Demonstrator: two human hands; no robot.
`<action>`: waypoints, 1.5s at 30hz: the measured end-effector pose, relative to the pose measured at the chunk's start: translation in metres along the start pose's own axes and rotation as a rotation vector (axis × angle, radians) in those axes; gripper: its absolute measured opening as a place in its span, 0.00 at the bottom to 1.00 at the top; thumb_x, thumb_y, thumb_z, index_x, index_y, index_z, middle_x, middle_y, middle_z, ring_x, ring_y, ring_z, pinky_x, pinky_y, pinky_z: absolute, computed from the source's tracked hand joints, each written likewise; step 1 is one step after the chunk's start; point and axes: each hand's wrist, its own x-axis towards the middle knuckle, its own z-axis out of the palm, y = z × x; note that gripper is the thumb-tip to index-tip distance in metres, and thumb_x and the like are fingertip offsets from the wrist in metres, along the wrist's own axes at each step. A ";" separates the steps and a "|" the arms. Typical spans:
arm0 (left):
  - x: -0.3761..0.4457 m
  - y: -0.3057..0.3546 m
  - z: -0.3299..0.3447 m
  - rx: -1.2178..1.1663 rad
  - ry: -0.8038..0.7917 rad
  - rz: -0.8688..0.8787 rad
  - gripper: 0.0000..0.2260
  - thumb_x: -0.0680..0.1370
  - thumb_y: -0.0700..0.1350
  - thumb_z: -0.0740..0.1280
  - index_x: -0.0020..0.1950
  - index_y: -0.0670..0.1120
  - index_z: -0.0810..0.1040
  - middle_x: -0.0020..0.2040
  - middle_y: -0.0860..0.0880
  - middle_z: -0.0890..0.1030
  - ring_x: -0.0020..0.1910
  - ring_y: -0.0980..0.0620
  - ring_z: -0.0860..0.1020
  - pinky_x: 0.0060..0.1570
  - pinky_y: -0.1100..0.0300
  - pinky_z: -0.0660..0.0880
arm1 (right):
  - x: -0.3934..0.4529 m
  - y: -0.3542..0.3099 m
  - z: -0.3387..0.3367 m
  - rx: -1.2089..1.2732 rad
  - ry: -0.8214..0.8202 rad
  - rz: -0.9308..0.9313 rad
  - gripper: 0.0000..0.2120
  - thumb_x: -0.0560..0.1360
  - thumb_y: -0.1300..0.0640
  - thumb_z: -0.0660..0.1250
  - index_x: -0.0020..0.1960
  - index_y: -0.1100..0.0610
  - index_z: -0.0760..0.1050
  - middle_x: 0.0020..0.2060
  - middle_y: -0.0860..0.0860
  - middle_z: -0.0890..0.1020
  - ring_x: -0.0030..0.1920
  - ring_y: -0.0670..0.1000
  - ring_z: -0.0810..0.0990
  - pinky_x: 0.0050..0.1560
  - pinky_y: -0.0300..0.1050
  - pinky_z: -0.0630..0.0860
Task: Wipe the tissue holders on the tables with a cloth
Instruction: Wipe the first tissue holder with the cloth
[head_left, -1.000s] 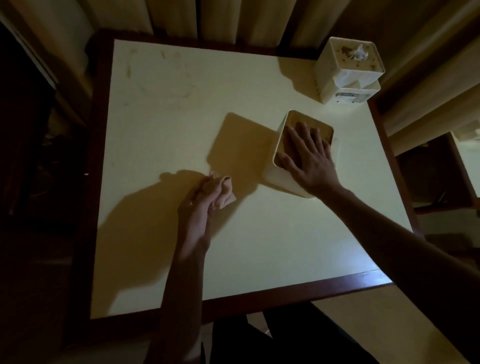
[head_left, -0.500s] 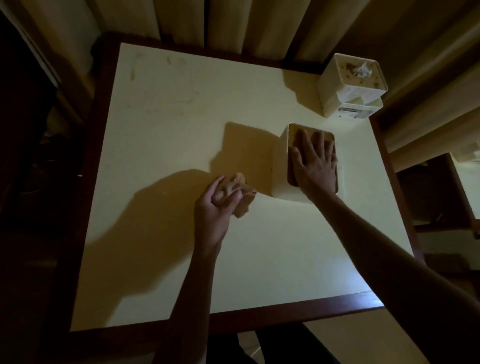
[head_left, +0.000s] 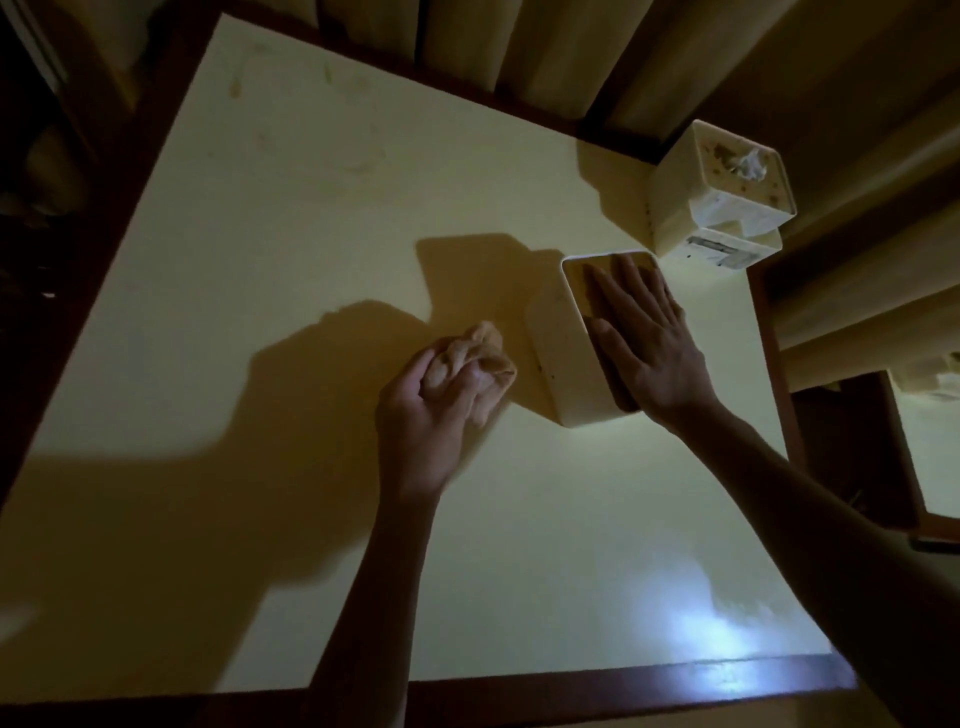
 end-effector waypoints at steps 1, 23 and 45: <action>-0.001 -0.002 0.003 0.014 0.034 0.022 0.13 0.76 0.45 0.69 0.59 0.55 0.77 0.50 0.64 0.78 0.50 0.70 0.76 0.48 0.76 0.72 | 0.001 0.004 -0.001 -0.002 -0.016 -0.058 0.31 0.79 0.34 0.41 0.78 0.47 0.51 0.78 0.51 0.53 0.78 0.53 0.45 0.75 0.63 0.49; 0.018 0.002 0.068 -0.135 0.398 0.120 0.21 0.72 0.46 0.74 0.63 0.46 0.75 0.51 0.64 0.77 0.48 0.75 0.73 0.43 0.80 0.70 | 0.010 0.000 -0.006 0.150 0.008 0.000 0.25 0.79 0.41 0.52 0.75 0.41 0.58 0.76 0.42 0.54 0.77 0.45 0.46 0.72 0.47 0.46; -0.007 0.011 0.104 -0.053 0.117 0.198 0.13 0.76 0.44 0.70 0.61 0.46 0.80 0.53 0.52 0.82 0.50 0.63 0.79 0.50 0.68 0.77 | 0.011 0.007 -0.003 0.083 0.031 -0.074 0.24 0.80 0.42 0.50 0.75 0.43 0.56 0.77 0.47 0.56 0.77 0.48 0.48 0.73 0.45 0.50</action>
